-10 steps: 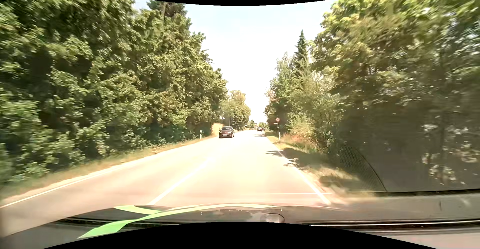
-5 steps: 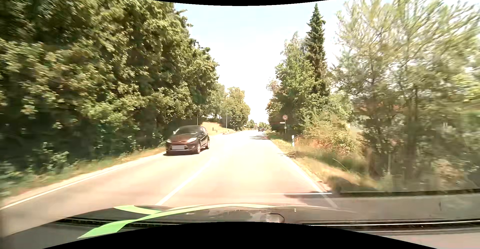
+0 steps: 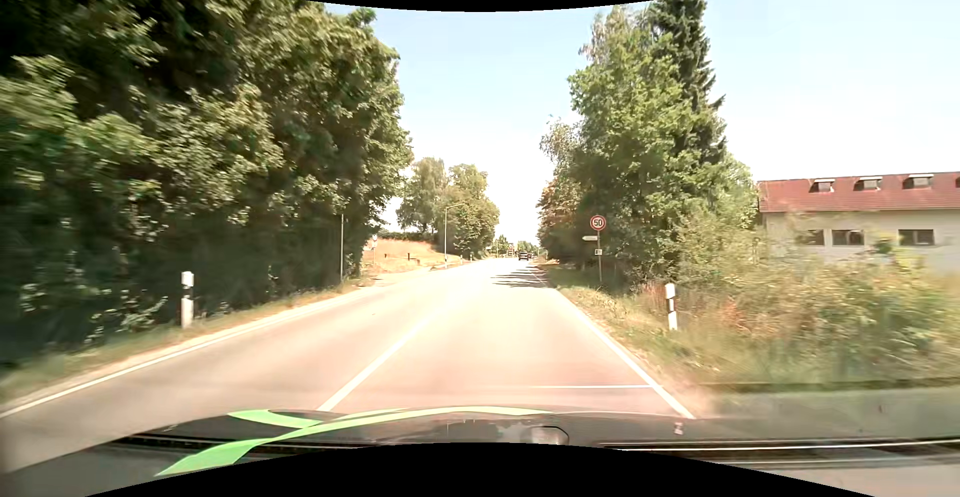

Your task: Follow the waypoints while adhering to traffic rules and regulations

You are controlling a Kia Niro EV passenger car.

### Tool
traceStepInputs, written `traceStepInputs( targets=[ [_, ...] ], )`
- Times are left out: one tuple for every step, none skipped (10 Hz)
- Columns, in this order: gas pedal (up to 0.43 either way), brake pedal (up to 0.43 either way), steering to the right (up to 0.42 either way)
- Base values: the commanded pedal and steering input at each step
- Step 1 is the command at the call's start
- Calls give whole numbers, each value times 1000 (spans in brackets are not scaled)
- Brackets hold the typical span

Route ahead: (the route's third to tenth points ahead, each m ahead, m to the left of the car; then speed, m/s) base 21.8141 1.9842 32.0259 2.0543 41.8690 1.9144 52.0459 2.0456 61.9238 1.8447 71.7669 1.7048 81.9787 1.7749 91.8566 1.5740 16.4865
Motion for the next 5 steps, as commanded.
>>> traceStepInputs(
  targets=[
    [130, 0, -1],
    [130, 0, 0],
    [130, 0, 0],
    [118, 0, 0],
    [98, 0, 0]
  ],
)
